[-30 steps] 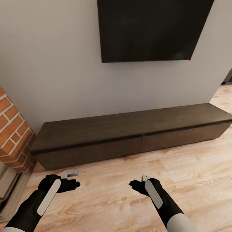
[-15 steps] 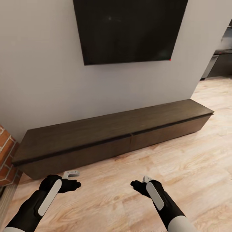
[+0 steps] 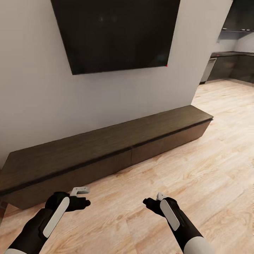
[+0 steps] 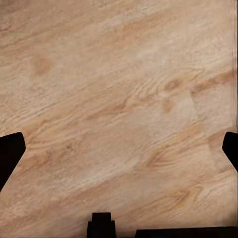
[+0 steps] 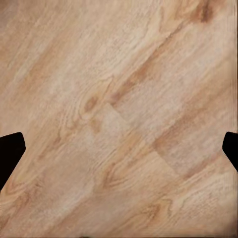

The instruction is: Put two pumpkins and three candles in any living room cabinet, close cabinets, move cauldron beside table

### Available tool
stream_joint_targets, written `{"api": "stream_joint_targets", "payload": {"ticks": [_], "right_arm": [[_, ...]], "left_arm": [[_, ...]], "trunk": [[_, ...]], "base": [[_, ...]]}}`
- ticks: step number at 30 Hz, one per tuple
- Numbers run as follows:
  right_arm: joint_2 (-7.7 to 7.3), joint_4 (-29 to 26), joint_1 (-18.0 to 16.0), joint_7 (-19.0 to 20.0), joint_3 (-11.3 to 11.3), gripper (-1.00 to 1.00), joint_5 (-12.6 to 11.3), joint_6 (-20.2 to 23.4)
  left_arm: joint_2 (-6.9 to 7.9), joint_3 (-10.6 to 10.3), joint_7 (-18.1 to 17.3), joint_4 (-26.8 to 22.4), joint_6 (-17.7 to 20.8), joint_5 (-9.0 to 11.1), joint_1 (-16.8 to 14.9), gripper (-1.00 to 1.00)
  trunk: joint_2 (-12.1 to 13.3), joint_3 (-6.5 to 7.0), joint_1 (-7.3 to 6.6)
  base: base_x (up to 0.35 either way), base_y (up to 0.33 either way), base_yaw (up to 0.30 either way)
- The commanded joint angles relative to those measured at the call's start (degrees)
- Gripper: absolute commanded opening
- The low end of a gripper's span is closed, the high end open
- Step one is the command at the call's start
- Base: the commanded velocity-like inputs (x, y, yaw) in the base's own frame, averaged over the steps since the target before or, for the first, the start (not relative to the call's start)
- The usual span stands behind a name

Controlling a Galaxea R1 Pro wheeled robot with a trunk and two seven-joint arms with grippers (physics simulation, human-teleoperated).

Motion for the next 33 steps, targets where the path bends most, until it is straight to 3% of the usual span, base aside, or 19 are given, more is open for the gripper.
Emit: {"api": "stream_joint_targets", "payload": {"ticks": [1, 33], "right_arm": [[-0.01, -0.06, -0.03, -0.57, 0.14, 1.00, -0.59, 0.05], [-0.06, 0.11, -0.03, -0.48, 0.14, 1.00, -0.67, 0.08]], "left_arm": [[0.07, -0.39, 0.59, -0.09, 0.13, 0.63, -0.02, 1.00], [0.07, -0.92, 0.59, -0.10, 0.13, 0.81, -0.02, 1.00]], "trunk": [[0.39, 0.08, -0.23], [13.23, 4.14, -7.26]], "base": [[0.000, 0.000, -0.246], [0.000, 0.000, -0.245]]}}
